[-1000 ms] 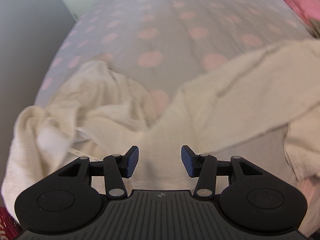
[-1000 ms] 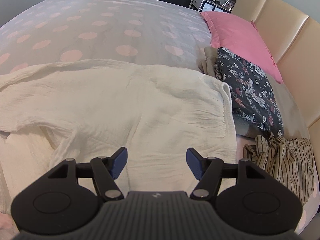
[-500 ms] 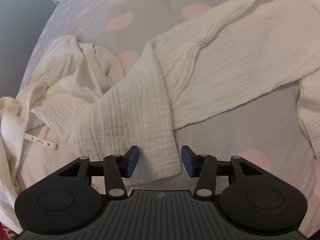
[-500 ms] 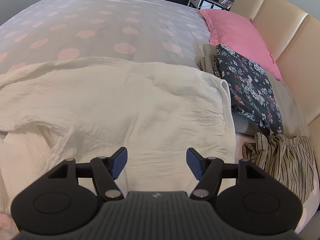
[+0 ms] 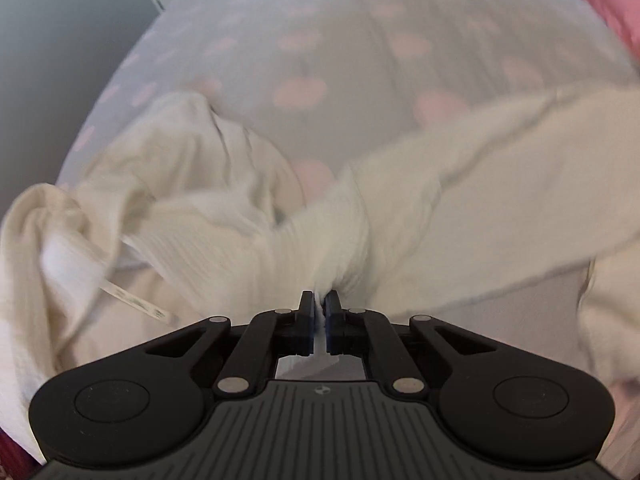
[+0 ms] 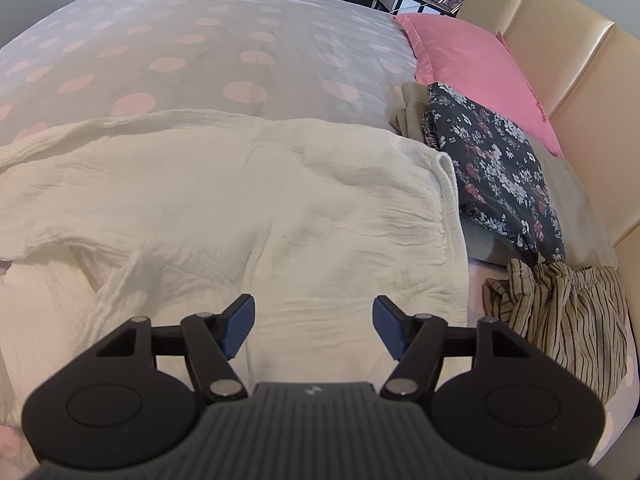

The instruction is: Fold clothes

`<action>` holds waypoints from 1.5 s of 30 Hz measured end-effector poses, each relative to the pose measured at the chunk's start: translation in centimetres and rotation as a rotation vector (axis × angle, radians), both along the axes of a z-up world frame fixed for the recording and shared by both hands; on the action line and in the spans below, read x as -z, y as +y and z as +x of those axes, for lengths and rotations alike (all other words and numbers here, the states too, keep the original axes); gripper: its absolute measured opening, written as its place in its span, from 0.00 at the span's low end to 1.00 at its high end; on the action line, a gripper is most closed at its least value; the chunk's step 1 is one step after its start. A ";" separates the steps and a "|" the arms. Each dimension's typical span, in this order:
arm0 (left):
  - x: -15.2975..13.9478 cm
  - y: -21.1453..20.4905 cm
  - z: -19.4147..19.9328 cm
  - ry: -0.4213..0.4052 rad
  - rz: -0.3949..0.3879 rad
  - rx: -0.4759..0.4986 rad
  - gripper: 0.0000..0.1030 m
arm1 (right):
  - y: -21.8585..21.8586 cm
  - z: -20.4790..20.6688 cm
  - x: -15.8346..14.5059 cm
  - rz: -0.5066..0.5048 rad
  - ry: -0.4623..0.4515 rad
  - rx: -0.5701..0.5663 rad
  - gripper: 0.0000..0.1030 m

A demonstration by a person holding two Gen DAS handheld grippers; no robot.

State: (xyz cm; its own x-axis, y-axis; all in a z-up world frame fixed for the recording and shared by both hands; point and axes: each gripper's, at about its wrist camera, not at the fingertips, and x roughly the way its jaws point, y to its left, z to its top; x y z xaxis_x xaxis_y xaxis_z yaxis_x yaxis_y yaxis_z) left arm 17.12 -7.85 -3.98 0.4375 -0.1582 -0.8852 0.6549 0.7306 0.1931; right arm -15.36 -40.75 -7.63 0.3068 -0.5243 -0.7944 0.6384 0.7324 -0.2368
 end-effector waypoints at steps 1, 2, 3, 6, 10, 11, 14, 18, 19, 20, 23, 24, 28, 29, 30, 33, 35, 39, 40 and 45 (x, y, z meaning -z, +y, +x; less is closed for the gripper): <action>-1.0 0.1 0.7 -0.018 -0.015 -0.020 0.03 | 0.0 0.1 0.0 0.000 0.000 -0.004 0.66; -2.1 0.2 1.3 -0.036 -0.029 -0.040 0.03 | 0.1 0.1 0.0 -0.001 0.000 -0.008 0.66; -2.9 0.4 2.2 -0.051 -0.041 -0.063 0.03 | 0.1 0.2 0.0 -0.002 0.000 -0.013 0.66; -3.6 0.8 5.1 -0.073 -0.041 -0.142 0.04 | 0.0 0.3 0.1 -0.003 0.002 -0.020 0.66; -3.6 1.4 7.7 -0.133 -0.016 -0.226 0.12 | -0.2 0.4 0.4 -0.001 0.010 -0.015 0.66; -3.6 1.5 8.1 -0.143 -0.016 -0.237 0.14 | -0.3 0.5 0.5 0.001 0.012 -0.013 0.66; -3.6 1.3 7.9 -0.158 -0.026 -0.213 0.19 | -0.4 0.5 0.7 0.005 0.016 -0.005 0.66; -3.9 0.5 6.0 -0.205 -0.004 -0.117 0.19 | -0.4 0.7 0.9 0.012 0.022 -0.009 0.66; -4.0 0.3 5.4 -0.222 0.000 -0.092 0.19 | -0.3 0.8 1.0 0.013 0.025 -0.013 0.66; -4.1 0.1 4.8 -0.239 0.000 -0.070 0.19 | -0.3 0.9 1.0 0.014 0.027 -0.016 0.66; -4.5 -0.5 3.4 -0.263 -0.006 0.009 0.21 | -0.2 1.0 1.2 0.016 0.030 -0.025 0.66; -4.6 -0.7 3.0 -0.269 -0.009 0.036 0.23 | -0.2 1.0 1.2 0.016 0.031 -0.028 0.66; -4.7 -1.7 1.2 -0.285 -0.006 0.152 0.27 | -0.3 1.0 1.3 0.017 0.033 -0.026 0.66; -4.0 -2.0 0.8 -0.273 0.023 0.195 0.28 | -0.3 1.0 1.2 0.017 0.032 -0.023 0.66; -3.2 -2.4 0.3 -0.263 0.054 0.235 0.28 | -0.3 1.0 1.2 0.017 0.032 -0.021 0.66; -0.5 -3.1 -1.3 -0.240 0.145 0.342 0.38 | -0.2 1.1 1.3 0.017 0.033 -0.017 0.66; 1.4 -3.4 -2.2 -0.244 0.202 0.388 0.41 | -0.2 1.1 1.3 0.018 0.037 -0.015 0.66; 4.5 -3.7 -3.1 -0.252 0.298 0.447 0.43 | -0.2 1.1 1.4 0.018 0.040 -0.015 0.66; 5.1 -3.8 -3.0 -0.260 0.318 0.452 0.43 | -0.3 1.1 1.4 0.019 0.040 -0.015 0.66; 5.6 -4.0 -1.7 -0.282 0.324 0.401 0.32 | -0.4 1.0 1.5 0.023 0.045 -0.014 0.66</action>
State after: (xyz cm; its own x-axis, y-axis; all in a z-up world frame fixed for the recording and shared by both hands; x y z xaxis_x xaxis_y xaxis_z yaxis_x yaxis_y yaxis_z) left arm 15.38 -11.80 -9.62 0.6250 -0.1007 -0.7741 0.7589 0.3108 0.5722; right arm -14.31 -41.12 -9.18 0.2781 -0.5019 -0.8190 0.6172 0.7467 -0.2480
